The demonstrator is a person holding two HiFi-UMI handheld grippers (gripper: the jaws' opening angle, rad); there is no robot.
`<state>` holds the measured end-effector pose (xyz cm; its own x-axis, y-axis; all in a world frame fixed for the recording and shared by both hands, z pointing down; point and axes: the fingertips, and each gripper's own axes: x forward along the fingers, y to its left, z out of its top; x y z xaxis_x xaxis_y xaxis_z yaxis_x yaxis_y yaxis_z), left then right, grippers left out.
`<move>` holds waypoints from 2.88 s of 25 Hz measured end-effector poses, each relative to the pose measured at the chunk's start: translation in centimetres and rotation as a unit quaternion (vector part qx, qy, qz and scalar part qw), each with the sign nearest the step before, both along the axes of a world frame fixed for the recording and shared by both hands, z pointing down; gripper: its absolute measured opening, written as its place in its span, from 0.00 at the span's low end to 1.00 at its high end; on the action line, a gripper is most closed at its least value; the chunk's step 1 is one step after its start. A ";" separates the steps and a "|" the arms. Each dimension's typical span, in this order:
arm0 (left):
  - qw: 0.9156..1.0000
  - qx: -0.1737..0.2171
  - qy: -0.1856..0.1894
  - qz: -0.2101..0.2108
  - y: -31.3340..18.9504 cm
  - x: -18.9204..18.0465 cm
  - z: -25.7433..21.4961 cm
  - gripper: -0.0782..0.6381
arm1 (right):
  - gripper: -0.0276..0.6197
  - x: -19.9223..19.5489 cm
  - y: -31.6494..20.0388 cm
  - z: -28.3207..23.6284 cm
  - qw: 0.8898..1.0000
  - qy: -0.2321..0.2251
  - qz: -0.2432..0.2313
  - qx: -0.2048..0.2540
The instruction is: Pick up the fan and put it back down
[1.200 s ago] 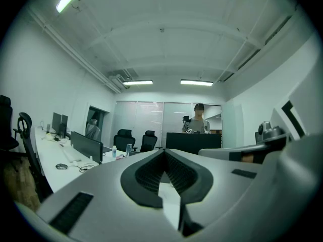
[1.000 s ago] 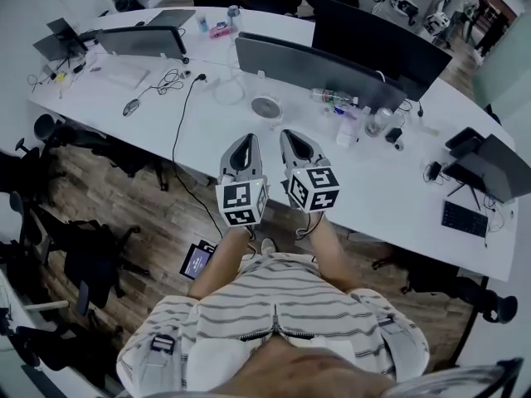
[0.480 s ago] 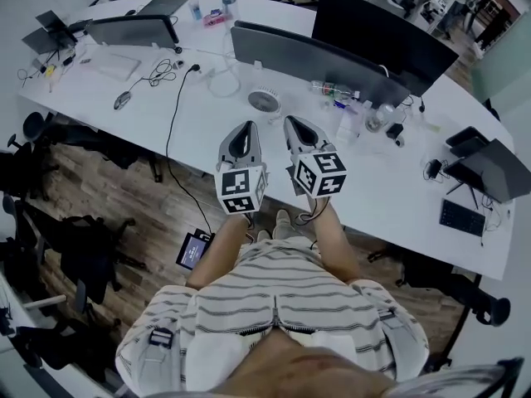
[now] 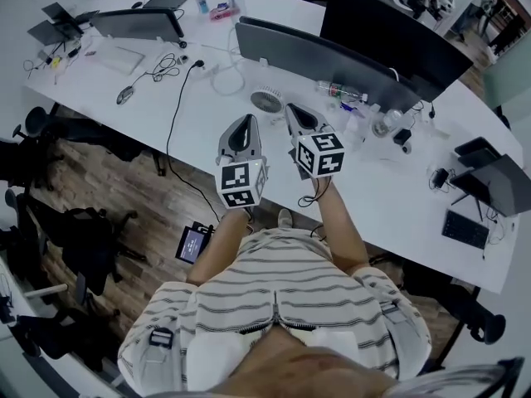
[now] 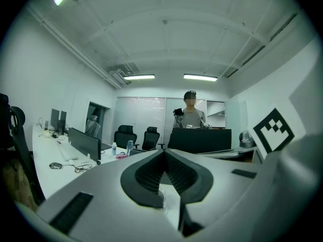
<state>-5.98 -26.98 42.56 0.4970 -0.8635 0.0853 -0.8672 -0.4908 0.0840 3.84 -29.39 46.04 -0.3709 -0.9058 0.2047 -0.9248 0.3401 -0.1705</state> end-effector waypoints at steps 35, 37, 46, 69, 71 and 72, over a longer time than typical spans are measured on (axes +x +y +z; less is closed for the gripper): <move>0.999 -0.028 -0.029 -0.023 -4.7 0.4 3.2 0.12 | 0.30 0.3 -13.3 16.8 0.945 0.182 -0.226 -0.150; 0.999 -0.026 -0.026 -0.024 -4.8 0.3 3.2 0.12 | 0.31 0.1 -13.7 17.5 0.941 0.190 -0.235 -0.155; 0.999 -0.034 -0.029 -0.029 -5.1 0.4 3.8 0.12 | 0.34 -0.3 -15.2 20.2 0.916 0.235 -0.273 -0.176; 0.998 -0.029 -0.047 -0.018 -5.7 1.1 4.2 0.12 | 0.39 -0.4 -17.6 25.5 0.882 0.268 -0.317 -0.224; 0.998 -0.029 -0.051 -0.018 -5.8 1.1 4.2 0.12 | 0.39 -0.4 -17.8 25.9 0.878 0.273 -0.320 -0.227; 0.998 -0.030 -0.052 -0.019 -5.8 1.1 4.3 0.12 | 0.39 -0.5 -17.9 26.1 0.878 0.273 -0.320 -0.229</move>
<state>-4.87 -32.78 46.81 0.4504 -0.8730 0.1869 -0.8903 -0.4549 0.0204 3.35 -47.28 72.18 -0.5074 -0.3243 0.7984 -0.5555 0.8314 -0.0153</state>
